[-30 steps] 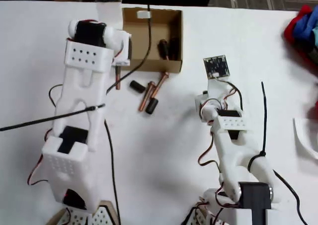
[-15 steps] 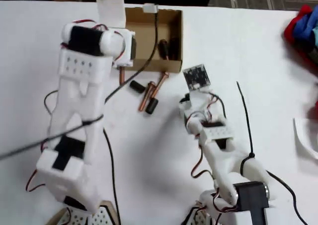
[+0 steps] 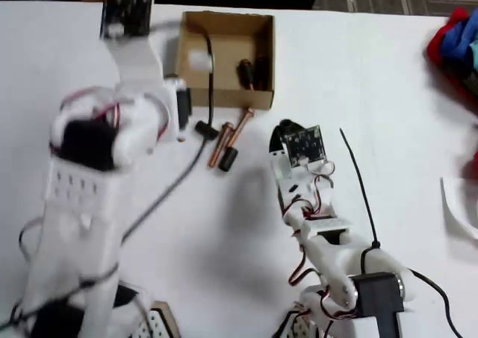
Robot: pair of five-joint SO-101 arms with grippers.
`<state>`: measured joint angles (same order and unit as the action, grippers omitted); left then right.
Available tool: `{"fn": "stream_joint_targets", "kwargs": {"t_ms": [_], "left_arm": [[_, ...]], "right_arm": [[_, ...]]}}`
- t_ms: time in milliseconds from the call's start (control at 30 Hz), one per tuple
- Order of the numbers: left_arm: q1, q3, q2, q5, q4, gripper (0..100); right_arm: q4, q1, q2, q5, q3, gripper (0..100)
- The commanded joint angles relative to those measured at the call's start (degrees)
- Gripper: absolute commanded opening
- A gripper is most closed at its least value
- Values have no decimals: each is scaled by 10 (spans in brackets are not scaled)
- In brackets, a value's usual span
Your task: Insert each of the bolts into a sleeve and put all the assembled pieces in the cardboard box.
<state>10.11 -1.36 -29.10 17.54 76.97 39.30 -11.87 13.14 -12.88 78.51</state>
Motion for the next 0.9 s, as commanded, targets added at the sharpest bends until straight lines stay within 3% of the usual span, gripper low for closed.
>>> {"fn": "stream_joint_targets", "kwargs": {"t_ms": [0, 133, 200, 267, 467, 700, 867], "left_arm": [[18, -231, -163, 6, -178, 24], [18, -453, -295, 7, -479, 25], [29, -532, -330, 7, -622, 26], [38, -575, -328, 4, -705, 26], [39, -531, -220, 8, -719, 27], [53, -436, -107, 67, -694, 27], [53, -423, -68, 65, -685, 27]], "right_arm": [[65, -5, 29, 1, 13, 19], [185, -5, 27, 20, 52, 19], [243, -5, 25, 76, 69, 19], [261, -9, 24, 137, 74, 19], [184, -91, 29, 178, 70, 19], [157, -90, 29, 179, 61, 19], [150, -87, 29, 175, 55, 19]]}}
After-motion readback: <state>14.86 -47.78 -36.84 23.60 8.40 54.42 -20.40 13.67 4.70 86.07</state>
